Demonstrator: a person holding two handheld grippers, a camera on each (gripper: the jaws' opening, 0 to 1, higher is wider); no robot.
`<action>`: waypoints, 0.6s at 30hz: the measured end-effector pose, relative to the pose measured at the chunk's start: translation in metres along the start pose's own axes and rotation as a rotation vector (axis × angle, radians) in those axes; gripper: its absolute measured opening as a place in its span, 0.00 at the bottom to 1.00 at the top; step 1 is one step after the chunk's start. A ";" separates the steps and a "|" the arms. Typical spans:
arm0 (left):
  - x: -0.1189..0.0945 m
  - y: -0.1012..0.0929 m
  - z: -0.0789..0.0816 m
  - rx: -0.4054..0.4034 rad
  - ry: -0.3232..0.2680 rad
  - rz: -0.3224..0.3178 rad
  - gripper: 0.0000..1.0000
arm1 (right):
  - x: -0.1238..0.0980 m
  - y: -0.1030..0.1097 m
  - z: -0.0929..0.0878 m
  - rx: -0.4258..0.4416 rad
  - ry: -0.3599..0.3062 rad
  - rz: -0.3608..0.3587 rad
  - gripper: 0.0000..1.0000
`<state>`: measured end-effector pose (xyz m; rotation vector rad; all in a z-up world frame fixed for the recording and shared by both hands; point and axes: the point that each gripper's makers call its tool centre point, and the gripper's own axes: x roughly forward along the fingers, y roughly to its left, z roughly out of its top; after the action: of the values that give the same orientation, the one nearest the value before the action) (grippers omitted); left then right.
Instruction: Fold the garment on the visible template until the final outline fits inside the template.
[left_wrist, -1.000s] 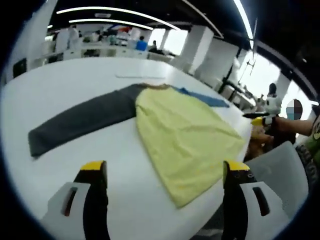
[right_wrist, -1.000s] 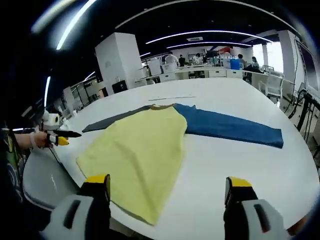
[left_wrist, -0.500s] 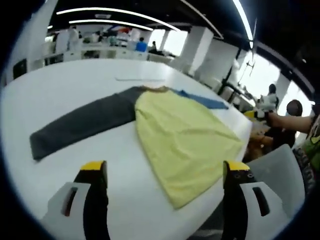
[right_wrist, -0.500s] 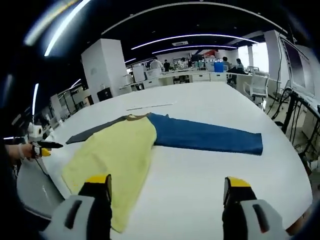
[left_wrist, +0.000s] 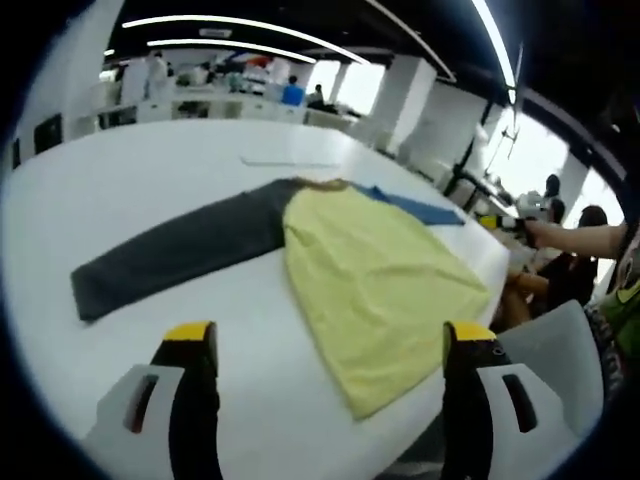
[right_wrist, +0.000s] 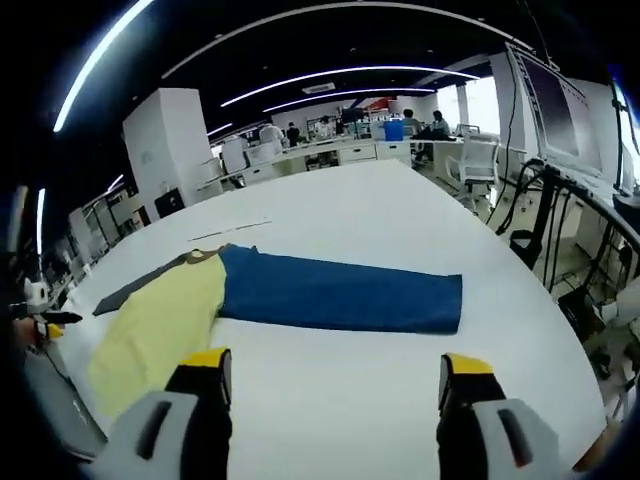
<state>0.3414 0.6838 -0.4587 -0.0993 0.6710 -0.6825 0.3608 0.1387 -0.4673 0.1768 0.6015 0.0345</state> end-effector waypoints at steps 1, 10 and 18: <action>0.000 0.000 0.000 -0.001 -0.001 0.001 0.90 | 0.001 -0.002 0.000 -0.001 0.005 -0.008 0.83; 0.000 -0.002 -0.001 -0.026 -0.008 0.027 0.88 | 0.021 -0.047 0.016 0.061 -0.009 -0.102 0.66; -0.002 -0.001 -0.010 -0.062 -0.016 0.048 0.86 | 0.032 -0.076 0.017 0.136 -0.005 -0.190 0.58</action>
<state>0.3336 0.6857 -0.4647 -0.1456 0.6775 -0.6145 0.3957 0.0638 -0.4846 0.2505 0.6140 -0.1913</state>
